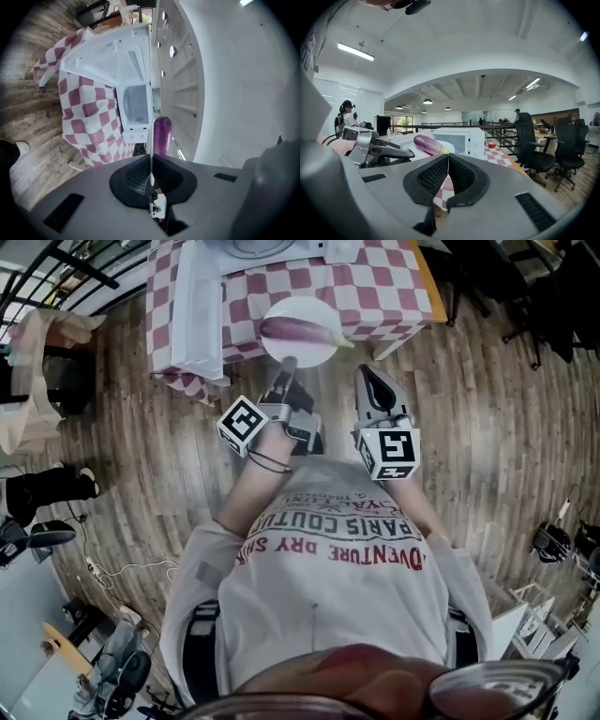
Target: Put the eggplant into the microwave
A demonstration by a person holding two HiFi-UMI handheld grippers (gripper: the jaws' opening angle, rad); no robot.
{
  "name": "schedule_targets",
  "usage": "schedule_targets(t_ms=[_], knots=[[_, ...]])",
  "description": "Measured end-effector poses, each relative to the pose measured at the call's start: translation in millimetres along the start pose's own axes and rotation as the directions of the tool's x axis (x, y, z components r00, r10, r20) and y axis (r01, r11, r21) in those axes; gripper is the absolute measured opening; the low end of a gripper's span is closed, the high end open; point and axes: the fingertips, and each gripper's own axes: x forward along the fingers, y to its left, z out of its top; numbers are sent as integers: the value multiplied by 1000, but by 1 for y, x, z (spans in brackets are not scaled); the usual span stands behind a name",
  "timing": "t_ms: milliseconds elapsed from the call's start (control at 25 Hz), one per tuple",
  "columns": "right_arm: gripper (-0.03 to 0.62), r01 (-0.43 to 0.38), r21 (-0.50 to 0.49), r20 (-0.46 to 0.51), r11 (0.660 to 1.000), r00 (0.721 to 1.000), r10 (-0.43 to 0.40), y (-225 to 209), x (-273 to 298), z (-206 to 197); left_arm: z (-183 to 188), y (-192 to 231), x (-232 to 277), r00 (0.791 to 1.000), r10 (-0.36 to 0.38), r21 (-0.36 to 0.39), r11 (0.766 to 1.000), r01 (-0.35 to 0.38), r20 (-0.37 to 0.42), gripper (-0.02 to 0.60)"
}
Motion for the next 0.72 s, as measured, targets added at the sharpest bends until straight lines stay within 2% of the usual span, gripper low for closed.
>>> schedule_targets(t_ms=[200, 360, 600, 720], knots=[[26, 33, -5, 9, 999, 999, -33, -35, 71, 15, 33, -3, 75, 999, -22, 20, 1000, 23, -28, 35], [27, 46, -6, 23, 999, 999, -46, -53, 110, 26, 51, 2, 108, 999, -20, 24, 999, 21, -36, 35], [26, 15, -6, 10, 1000, 1000, -15, -62, 161, 30, 74, 11, 136, 1000, 7, 0, 1000, -7, -9, 35], [26, -25, -7, 1, 1000, 1000, 25, -64, 185, 29, 88, 14, 148, 999, 14, 1, 1000, -14, 31, 35]])
